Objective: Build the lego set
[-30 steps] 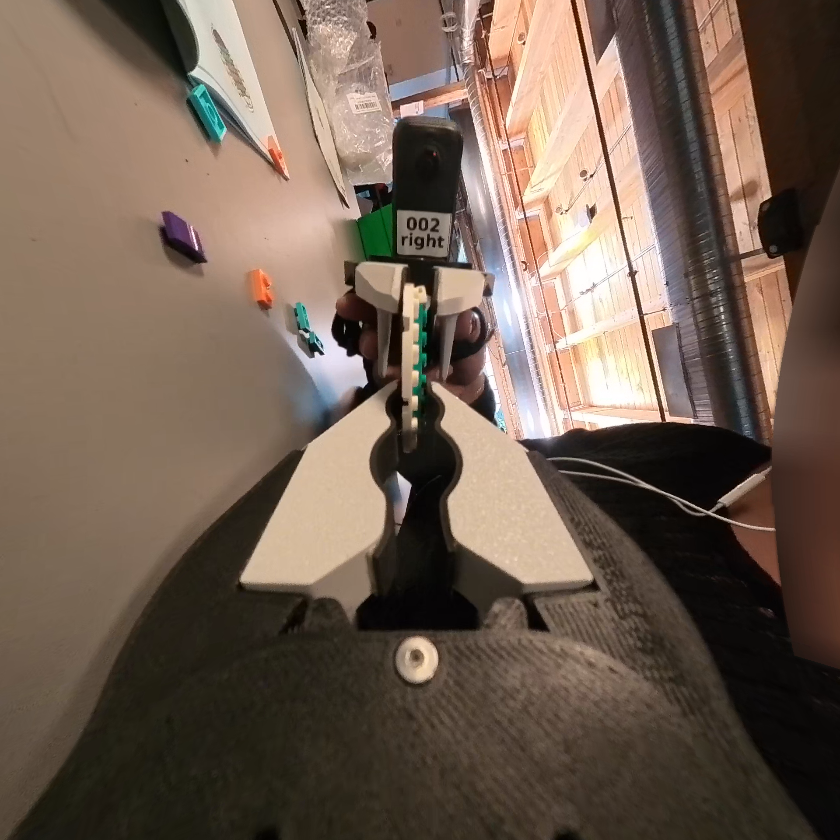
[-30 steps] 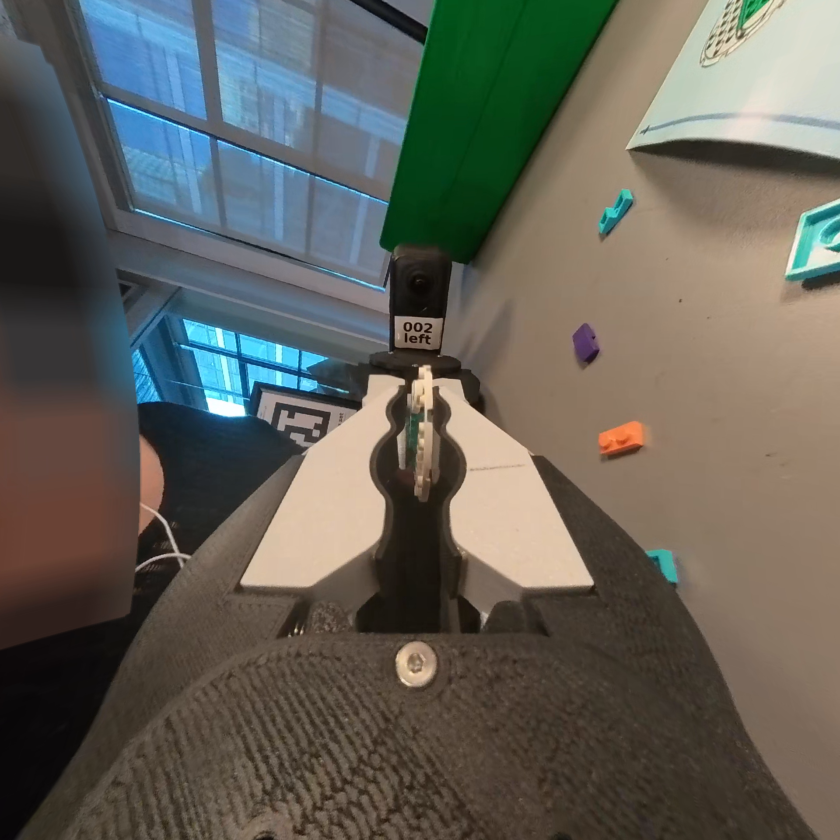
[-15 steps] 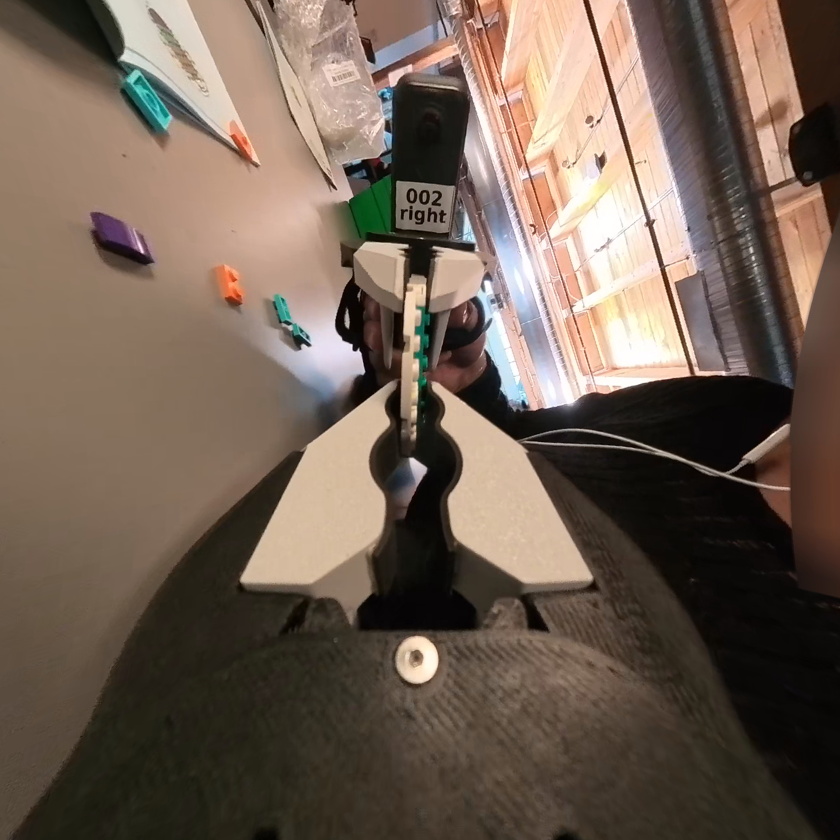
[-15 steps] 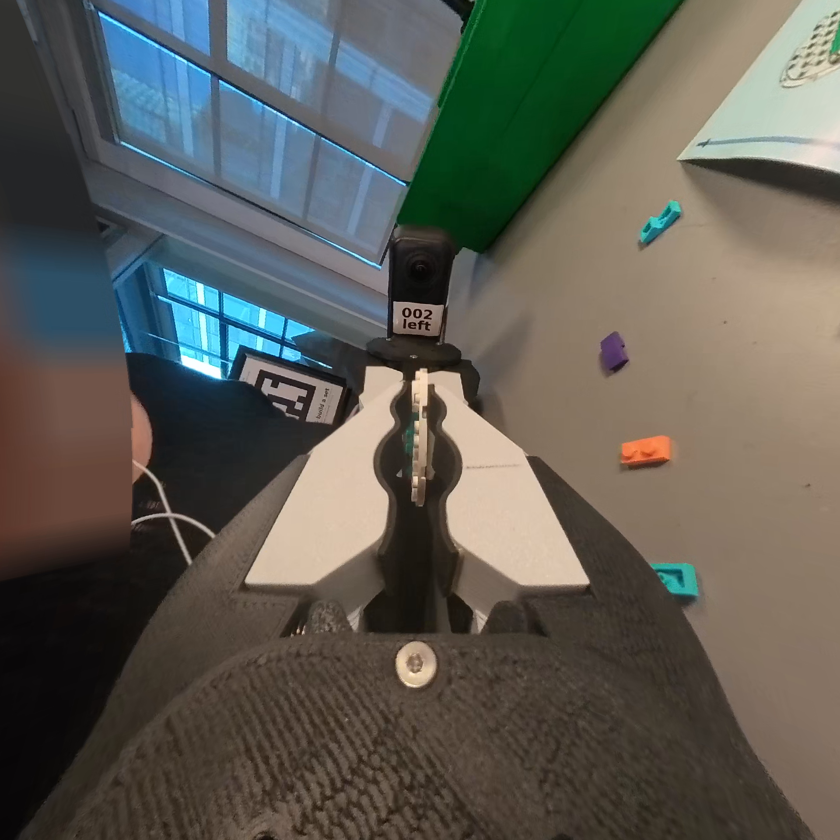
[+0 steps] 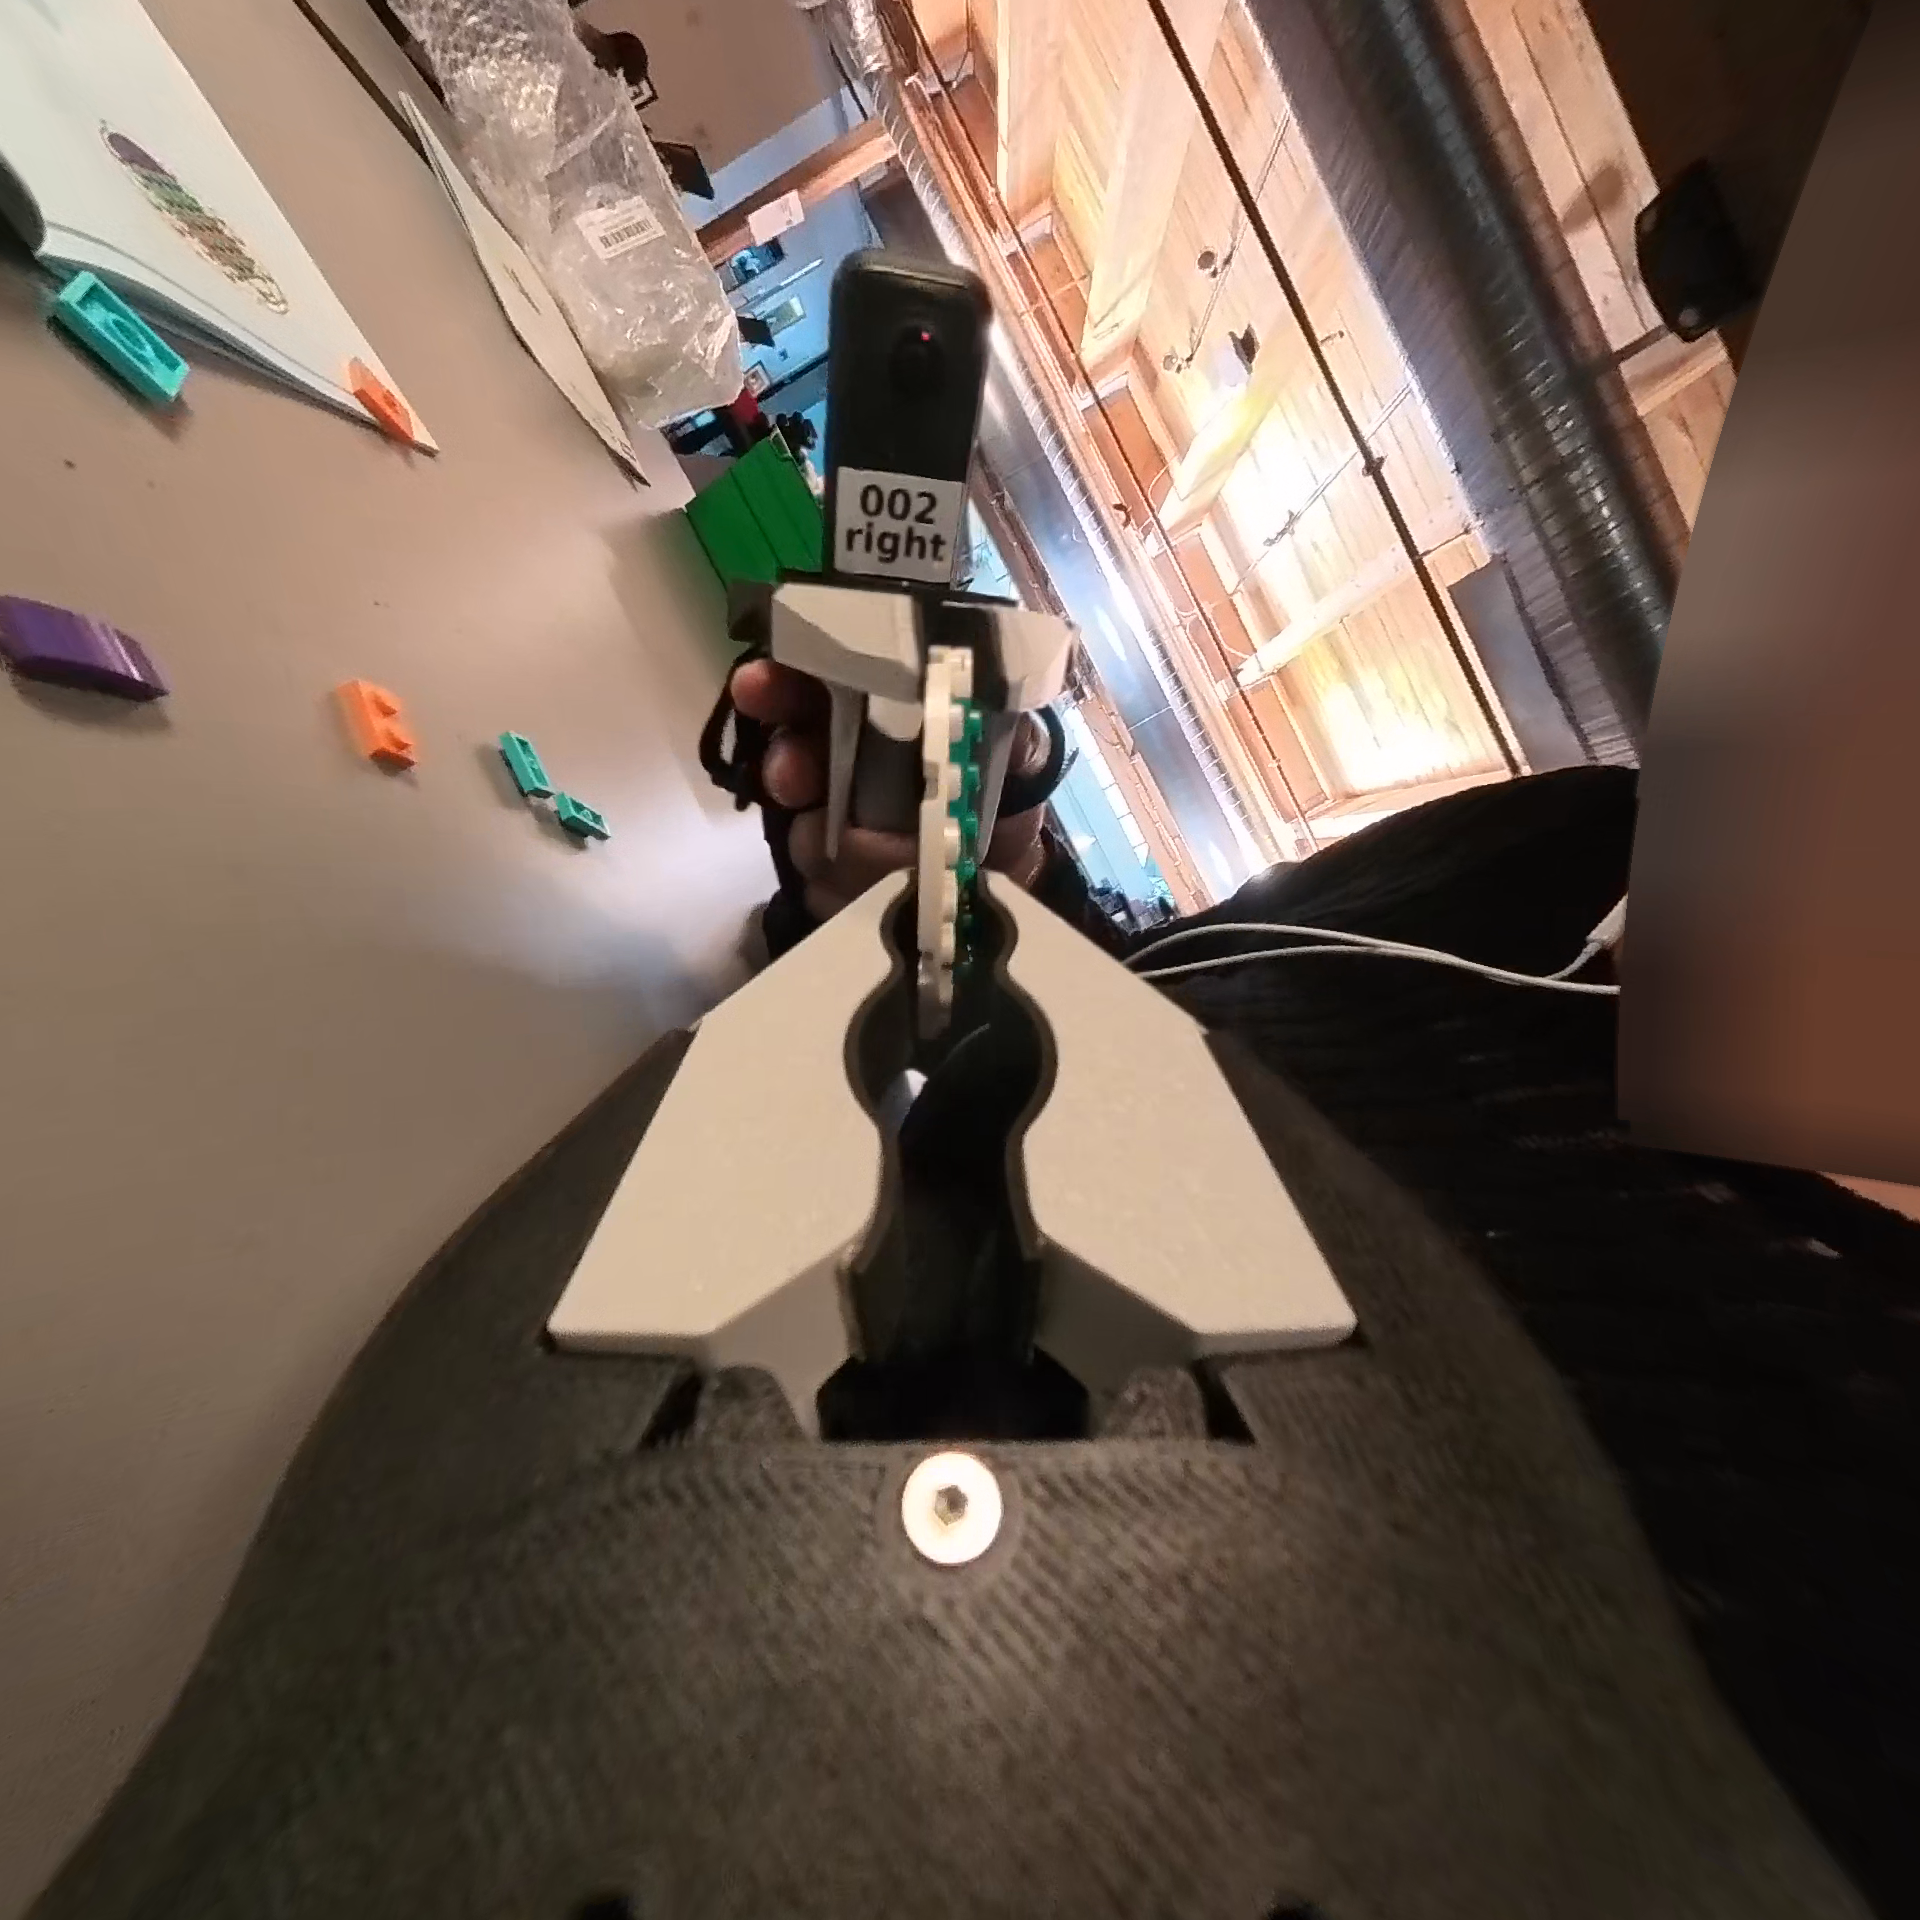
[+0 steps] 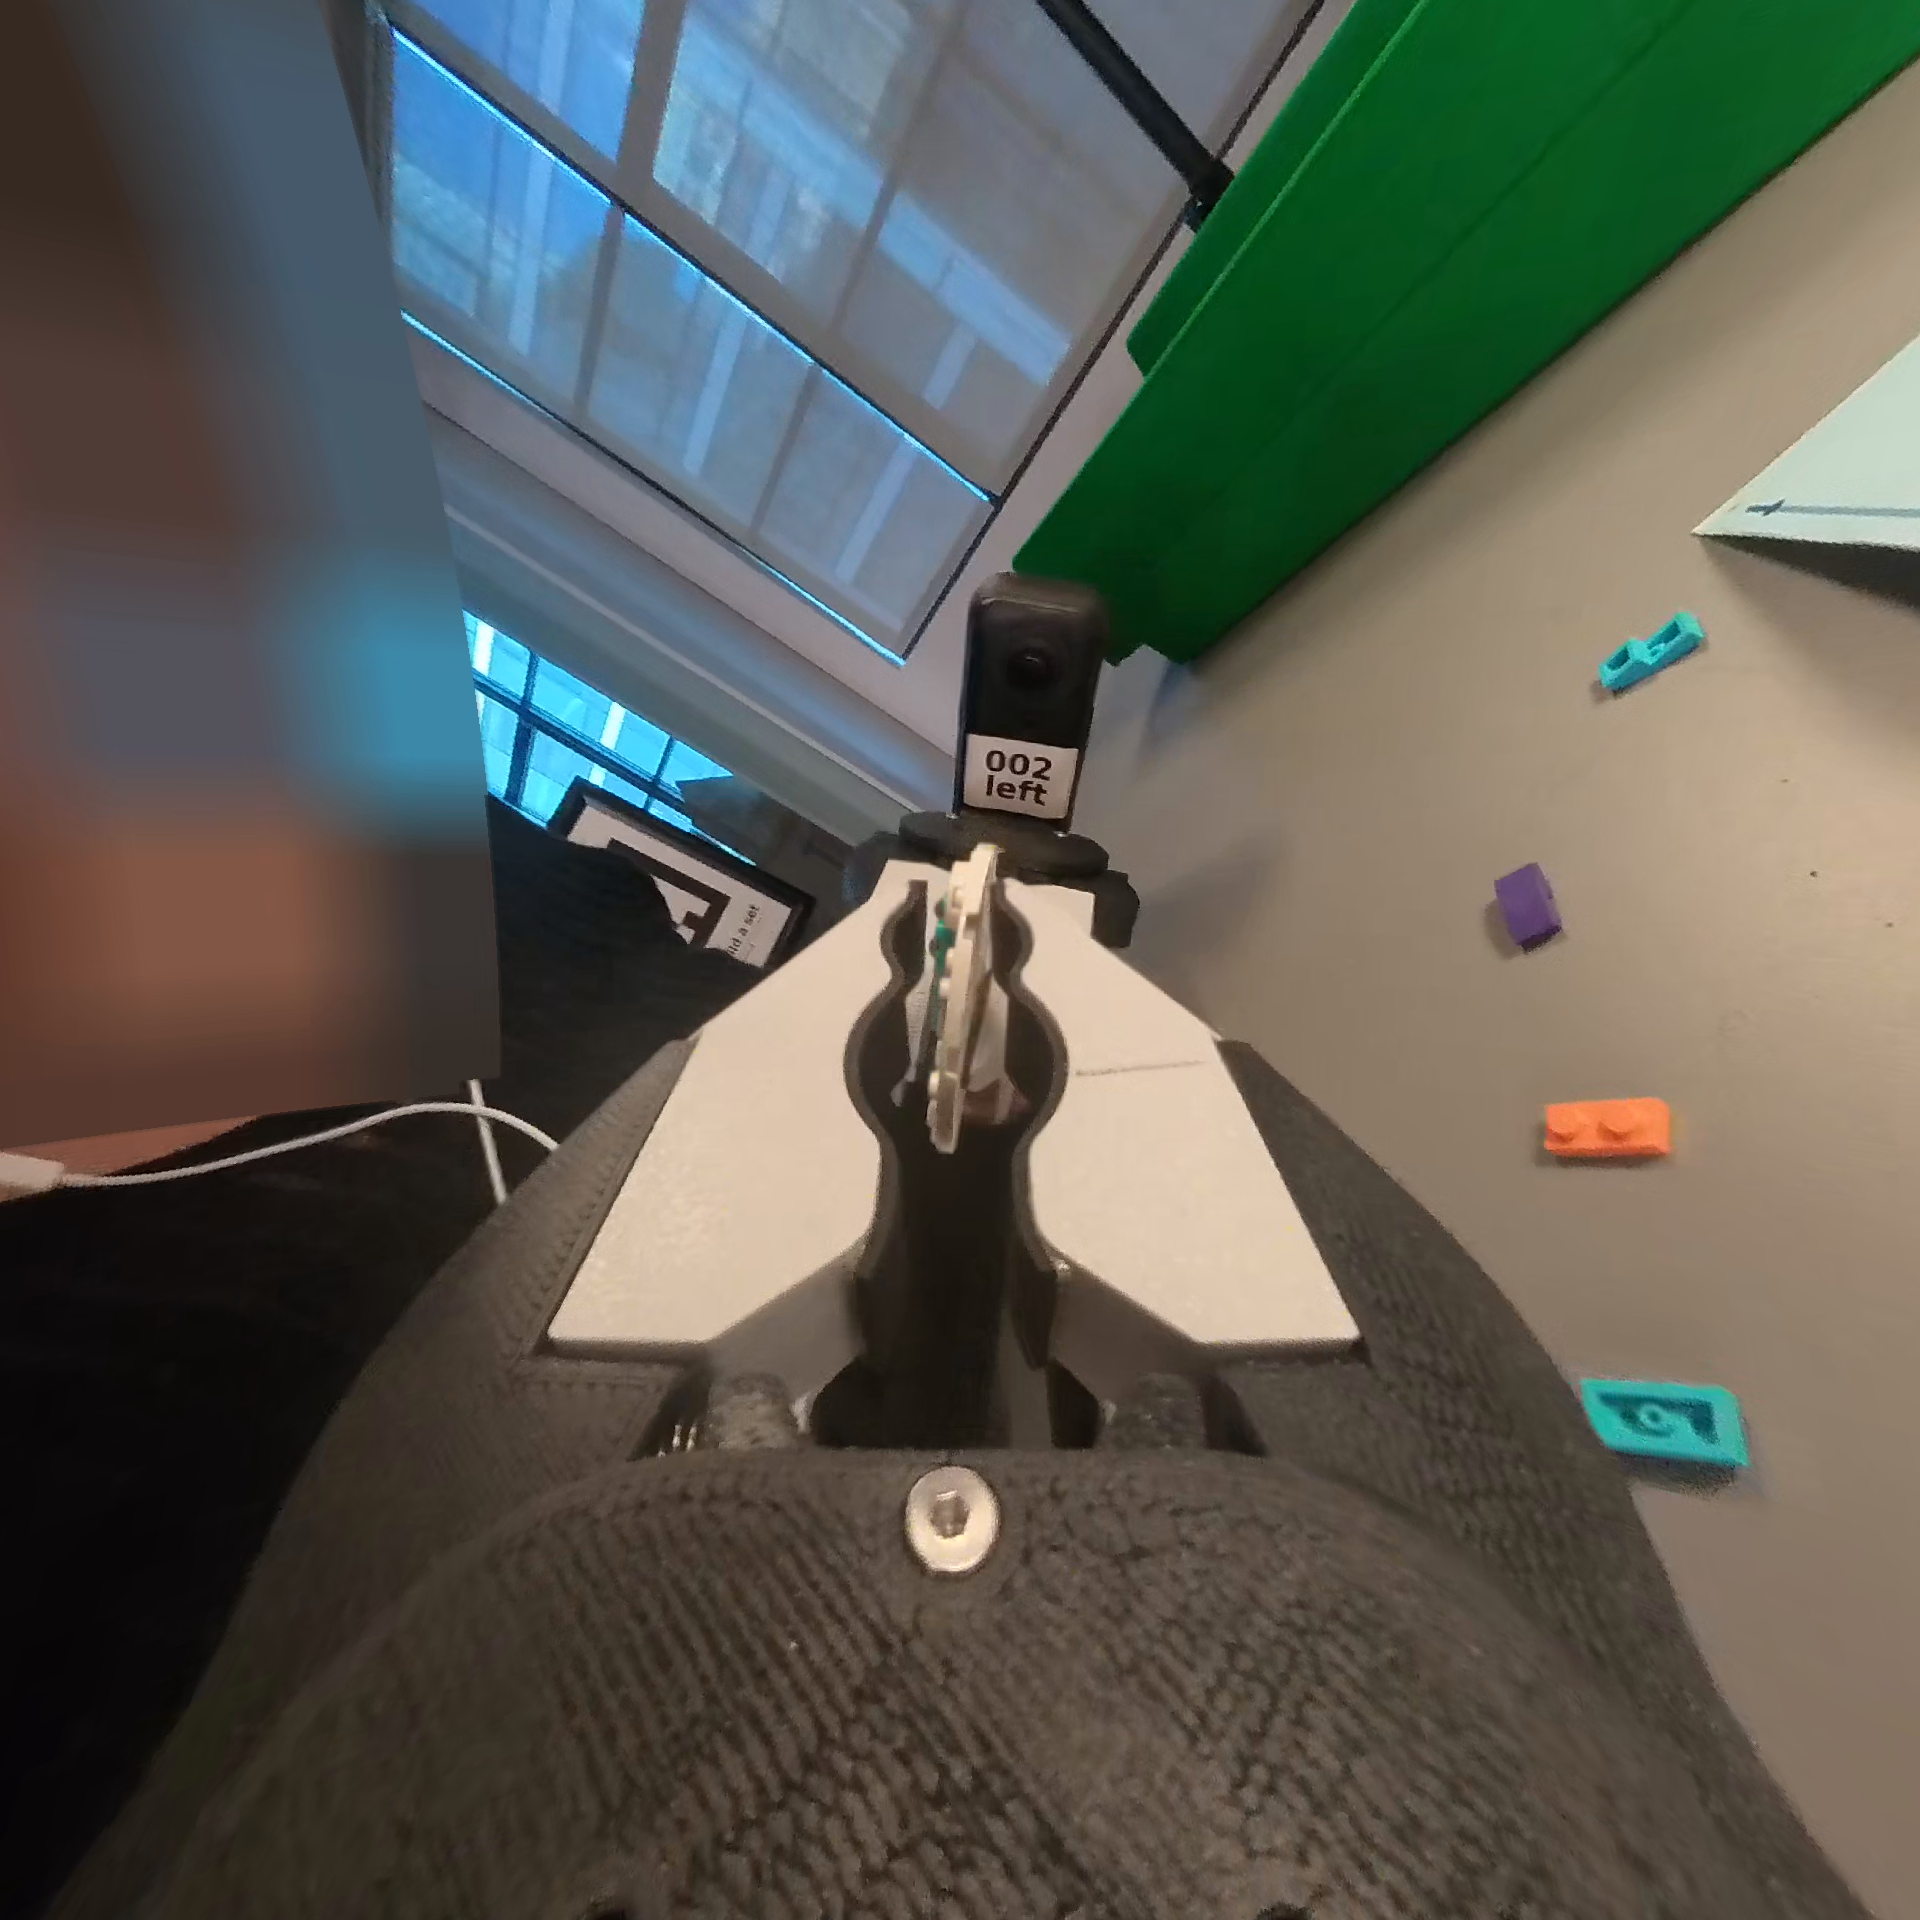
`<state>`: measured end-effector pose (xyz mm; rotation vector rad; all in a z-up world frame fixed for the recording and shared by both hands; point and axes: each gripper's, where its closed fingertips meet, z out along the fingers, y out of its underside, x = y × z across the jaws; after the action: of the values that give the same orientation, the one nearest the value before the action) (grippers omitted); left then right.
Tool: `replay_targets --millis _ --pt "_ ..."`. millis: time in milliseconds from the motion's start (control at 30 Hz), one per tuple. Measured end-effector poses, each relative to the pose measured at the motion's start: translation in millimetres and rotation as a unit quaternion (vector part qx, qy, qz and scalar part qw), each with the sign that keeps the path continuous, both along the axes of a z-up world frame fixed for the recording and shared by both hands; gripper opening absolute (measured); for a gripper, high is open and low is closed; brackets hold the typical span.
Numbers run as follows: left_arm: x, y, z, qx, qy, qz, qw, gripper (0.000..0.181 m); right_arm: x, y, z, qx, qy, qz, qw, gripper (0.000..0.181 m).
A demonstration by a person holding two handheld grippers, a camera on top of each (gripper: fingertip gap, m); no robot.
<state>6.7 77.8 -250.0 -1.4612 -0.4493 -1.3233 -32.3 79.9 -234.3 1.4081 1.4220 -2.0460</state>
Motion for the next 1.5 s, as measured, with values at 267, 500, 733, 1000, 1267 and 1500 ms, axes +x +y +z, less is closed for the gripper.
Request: replay_targets --millis 267,500,733,1000,1267,1500 --pt "13 -4 6 0.051 0.168 0.015 0.984 0.007 17 -10 16 0.086 0.090 0.019 0.992 0.004" --pt "13 -2 7 0.057 0.191 0.020 0.980 0.007 21 -10 20 0.124 0.130 0.004 0.984 0.005" --pt "-25 5 6 0.024 0.045 0.079 0.996 0.007 0 2 -8 0.098 0.031 -0.020 0.994 0.019" --pt "-56 -8 14 0.030 -0.007 0.097 0.995 0.036 -3 -1 -11 0.037 -0.029 0.079 0.996 0.003" --pt "-20 -2 14 -0.036 0.129 -0.086 0.987 0.008 18 -13 -10 0.175 -0.074 0.281 0.941 0.003" --pt "-58 -9 12 -0.060 0.068 0.053 0.994 0.008 14 9 -7 0.276 0.036 0.176 0.944 0.026"
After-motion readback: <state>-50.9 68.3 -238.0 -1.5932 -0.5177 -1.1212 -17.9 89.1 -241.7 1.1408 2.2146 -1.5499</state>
